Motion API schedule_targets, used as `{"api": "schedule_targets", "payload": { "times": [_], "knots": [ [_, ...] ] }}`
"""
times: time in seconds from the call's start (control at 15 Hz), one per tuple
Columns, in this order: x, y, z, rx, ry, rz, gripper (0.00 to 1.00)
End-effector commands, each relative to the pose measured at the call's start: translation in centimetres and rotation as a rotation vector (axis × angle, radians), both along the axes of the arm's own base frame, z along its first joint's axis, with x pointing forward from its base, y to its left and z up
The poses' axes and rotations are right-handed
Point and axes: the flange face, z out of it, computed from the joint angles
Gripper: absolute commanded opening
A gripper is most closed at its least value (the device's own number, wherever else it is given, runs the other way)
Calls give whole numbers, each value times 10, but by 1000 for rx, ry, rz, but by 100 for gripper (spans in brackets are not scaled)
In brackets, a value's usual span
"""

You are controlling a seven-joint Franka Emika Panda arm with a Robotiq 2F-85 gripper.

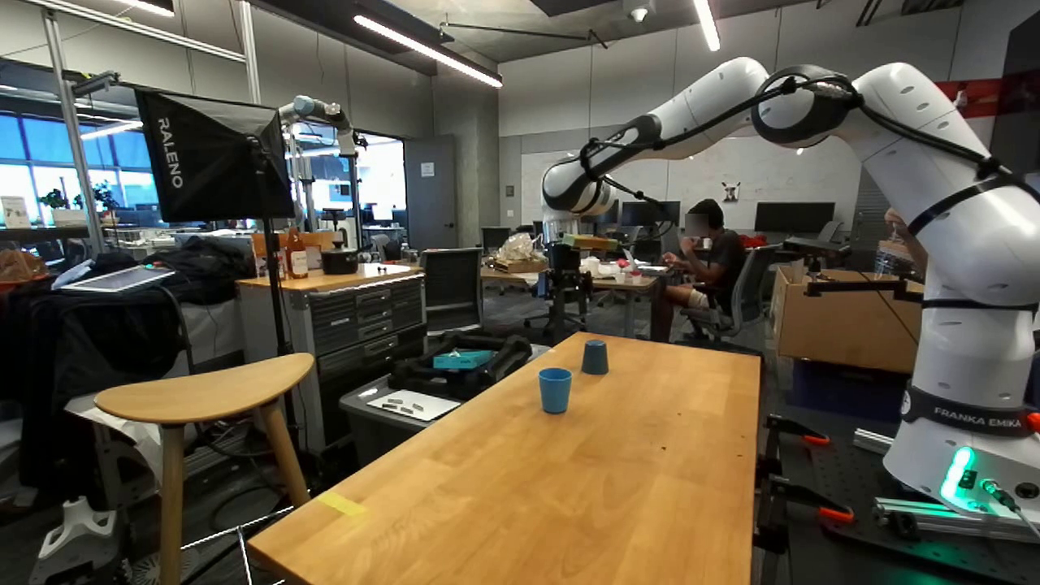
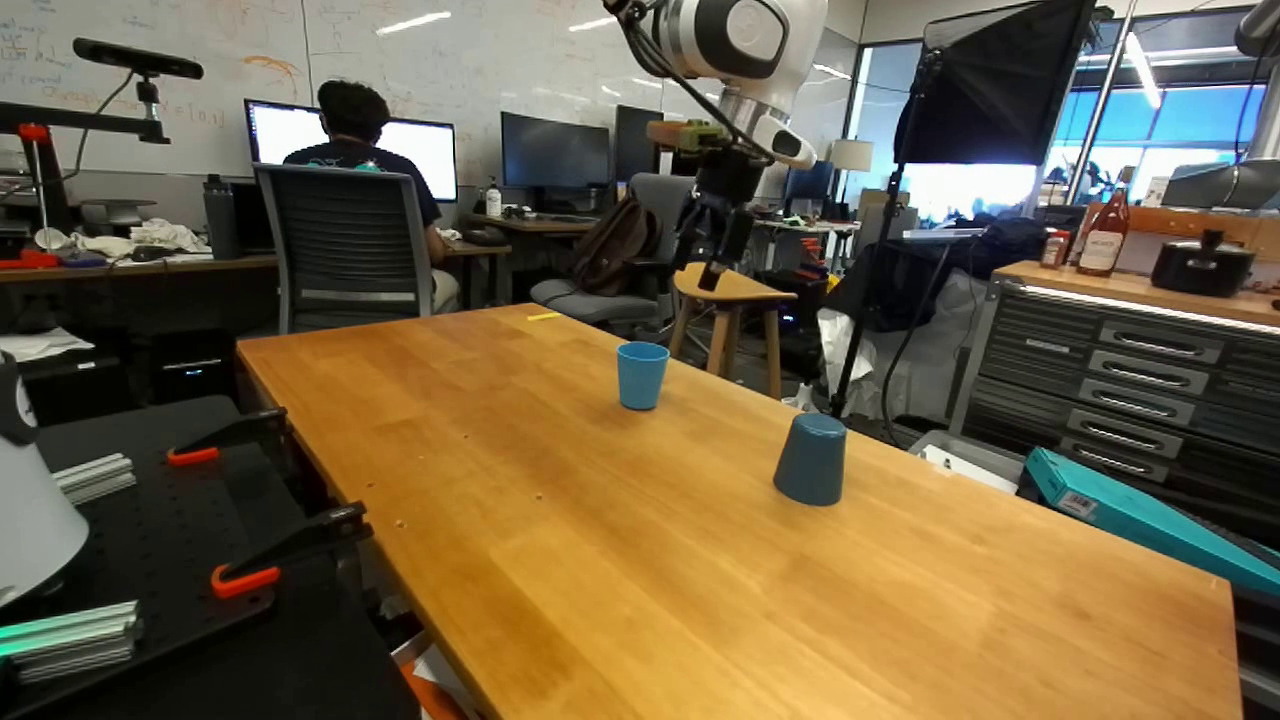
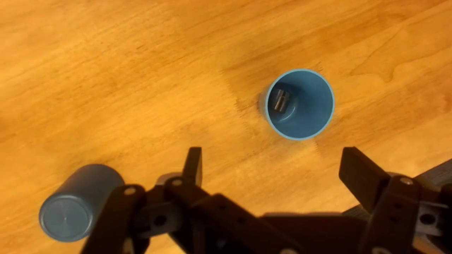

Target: Pick up the object and put it in the light blue cup

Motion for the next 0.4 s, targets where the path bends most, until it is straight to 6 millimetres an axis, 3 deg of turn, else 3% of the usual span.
{"api": "schedule_targets", "payload": {
  "times": [0.0,0.07,0.13,0.33],
  "knots": [
    [19,-10,25,-93,-85,44,100],
    [23,-13,30,-104,-110,15,100],
    [12,-8,18,-65,-66,22,100],
    [16,-12,25,-79,-92,19,100]
  ]
}}
